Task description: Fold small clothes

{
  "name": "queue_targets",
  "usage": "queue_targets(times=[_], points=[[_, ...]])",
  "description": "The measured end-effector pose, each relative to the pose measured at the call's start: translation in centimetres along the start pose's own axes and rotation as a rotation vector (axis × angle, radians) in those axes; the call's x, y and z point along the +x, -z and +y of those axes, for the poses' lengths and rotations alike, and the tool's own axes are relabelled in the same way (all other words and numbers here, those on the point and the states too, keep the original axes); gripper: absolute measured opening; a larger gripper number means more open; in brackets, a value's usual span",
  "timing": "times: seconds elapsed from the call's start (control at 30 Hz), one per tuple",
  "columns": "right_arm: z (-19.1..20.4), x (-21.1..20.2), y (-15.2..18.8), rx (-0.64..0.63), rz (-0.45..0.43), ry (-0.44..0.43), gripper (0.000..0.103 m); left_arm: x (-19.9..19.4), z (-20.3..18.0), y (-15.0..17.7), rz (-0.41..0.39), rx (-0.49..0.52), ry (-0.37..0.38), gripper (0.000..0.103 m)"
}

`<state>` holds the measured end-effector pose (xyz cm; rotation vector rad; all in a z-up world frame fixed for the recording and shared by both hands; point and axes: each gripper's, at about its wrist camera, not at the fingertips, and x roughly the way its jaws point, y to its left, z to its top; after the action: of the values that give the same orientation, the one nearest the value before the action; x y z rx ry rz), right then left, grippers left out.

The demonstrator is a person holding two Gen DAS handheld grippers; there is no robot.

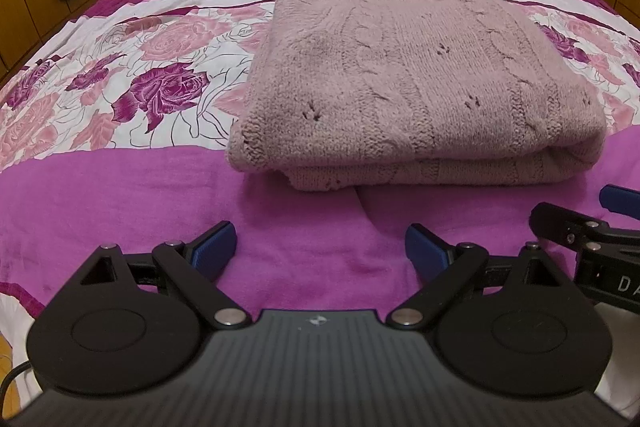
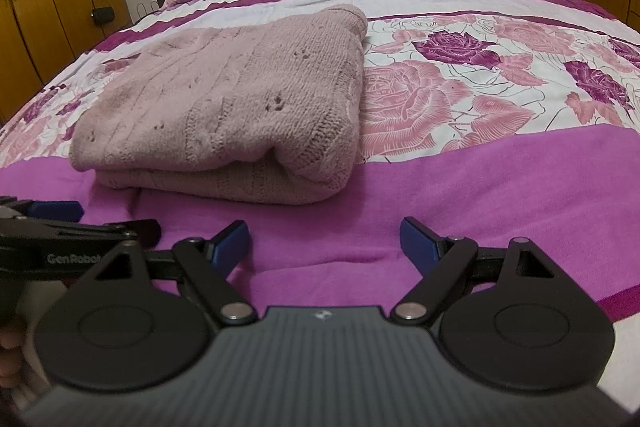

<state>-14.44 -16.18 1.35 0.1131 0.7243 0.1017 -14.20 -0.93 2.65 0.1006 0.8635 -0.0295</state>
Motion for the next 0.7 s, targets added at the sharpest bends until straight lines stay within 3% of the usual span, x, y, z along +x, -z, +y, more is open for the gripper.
queue_targets(times=[0.7], points=[[-0.03, 0.02, 0.0, 0.0, -0.001, -0.001, 0.084, -0.04, -0.1, 0.07, 0.0, 0.007, -0.003, 0.096]])
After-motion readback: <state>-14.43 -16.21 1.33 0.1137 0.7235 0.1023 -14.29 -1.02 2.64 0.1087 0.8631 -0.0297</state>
